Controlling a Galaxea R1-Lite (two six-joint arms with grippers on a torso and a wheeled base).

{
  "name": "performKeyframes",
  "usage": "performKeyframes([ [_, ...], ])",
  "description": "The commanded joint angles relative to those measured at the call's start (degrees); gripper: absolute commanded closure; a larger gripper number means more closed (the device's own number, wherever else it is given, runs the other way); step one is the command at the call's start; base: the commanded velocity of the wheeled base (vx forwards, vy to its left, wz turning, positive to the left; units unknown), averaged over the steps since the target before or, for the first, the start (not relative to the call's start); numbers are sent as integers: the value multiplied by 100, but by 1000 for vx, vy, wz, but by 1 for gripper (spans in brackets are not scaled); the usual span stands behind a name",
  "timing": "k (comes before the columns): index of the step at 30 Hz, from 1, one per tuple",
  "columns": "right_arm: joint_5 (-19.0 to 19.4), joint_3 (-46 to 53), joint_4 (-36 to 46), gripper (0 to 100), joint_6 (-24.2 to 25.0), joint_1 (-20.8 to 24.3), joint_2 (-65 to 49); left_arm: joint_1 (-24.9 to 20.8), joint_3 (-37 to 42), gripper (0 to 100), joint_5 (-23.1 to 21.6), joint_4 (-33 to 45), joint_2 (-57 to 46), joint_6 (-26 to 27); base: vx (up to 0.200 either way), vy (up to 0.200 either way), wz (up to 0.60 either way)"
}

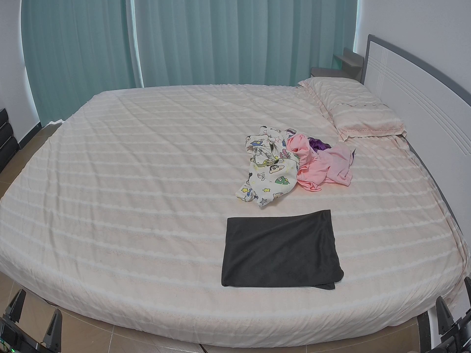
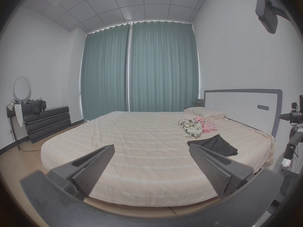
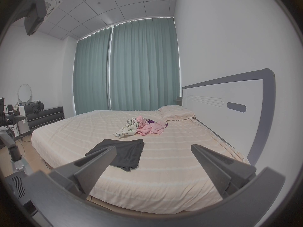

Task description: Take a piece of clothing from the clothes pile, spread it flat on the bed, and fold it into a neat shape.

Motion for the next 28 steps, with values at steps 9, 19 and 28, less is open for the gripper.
performKeyframes([
  [9,4,66,1,0,-18,0,-79,-1,84,0,-1,-3,-59,0,0,0,0],
  [19,13,66,10,0,-18,0,-79,-1,84,0,-1,-3,-59,0,0,0,0],
  [28,13,66,10,0,-26,18,-79,-1,84,0,-1,-3,-59,0,0,0,0],
])
